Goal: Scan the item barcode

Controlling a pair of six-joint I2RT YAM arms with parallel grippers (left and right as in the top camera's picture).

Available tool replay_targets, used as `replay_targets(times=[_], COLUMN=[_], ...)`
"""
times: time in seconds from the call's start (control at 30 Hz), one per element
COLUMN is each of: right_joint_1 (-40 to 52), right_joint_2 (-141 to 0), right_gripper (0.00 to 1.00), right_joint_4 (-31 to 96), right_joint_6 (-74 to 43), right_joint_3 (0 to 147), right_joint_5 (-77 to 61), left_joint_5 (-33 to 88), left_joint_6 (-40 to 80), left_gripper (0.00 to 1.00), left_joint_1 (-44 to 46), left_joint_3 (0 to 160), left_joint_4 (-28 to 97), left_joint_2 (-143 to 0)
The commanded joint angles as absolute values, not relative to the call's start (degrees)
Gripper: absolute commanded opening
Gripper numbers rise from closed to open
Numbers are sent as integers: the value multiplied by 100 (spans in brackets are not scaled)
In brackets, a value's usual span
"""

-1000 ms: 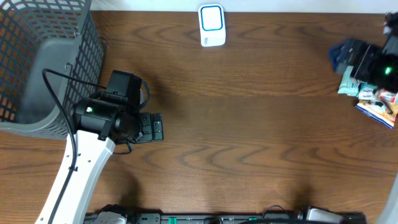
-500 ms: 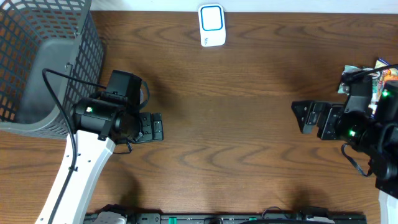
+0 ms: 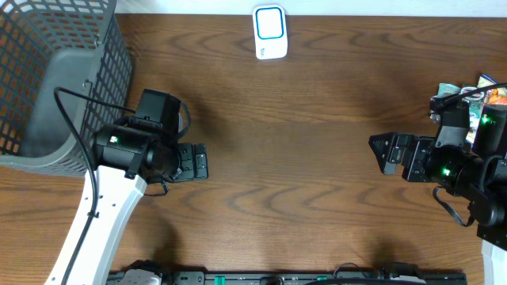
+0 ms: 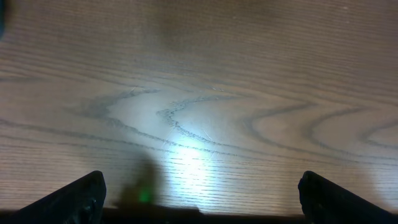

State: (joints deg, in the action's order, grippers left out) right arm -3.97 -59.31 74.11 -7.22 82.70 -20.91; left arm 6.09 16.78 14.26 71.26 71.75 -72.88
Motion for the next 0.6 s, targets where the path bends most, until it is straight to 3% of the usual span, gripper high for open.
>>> replay_targets(times=[0.0, 0.57], right_joint_1=[-366, -451], right_joint_2=[-5916, -5907], right_gripper=[99, 99], right_joint_4=[7424, 7605], right_joint_6=[-766, -764], right_joint_3=[8259, 8259], right_joint_5=[-2134, -1890], left_joint_5=[659, 659], left_joint_6=[1726, 1726], left_gripper=[98, 98], left_joint_1=[1404, 1404], left_joint_3=[7131, 7131], left_joint_4=[7188, 7188], left_joint_2=[-7297, -7297])
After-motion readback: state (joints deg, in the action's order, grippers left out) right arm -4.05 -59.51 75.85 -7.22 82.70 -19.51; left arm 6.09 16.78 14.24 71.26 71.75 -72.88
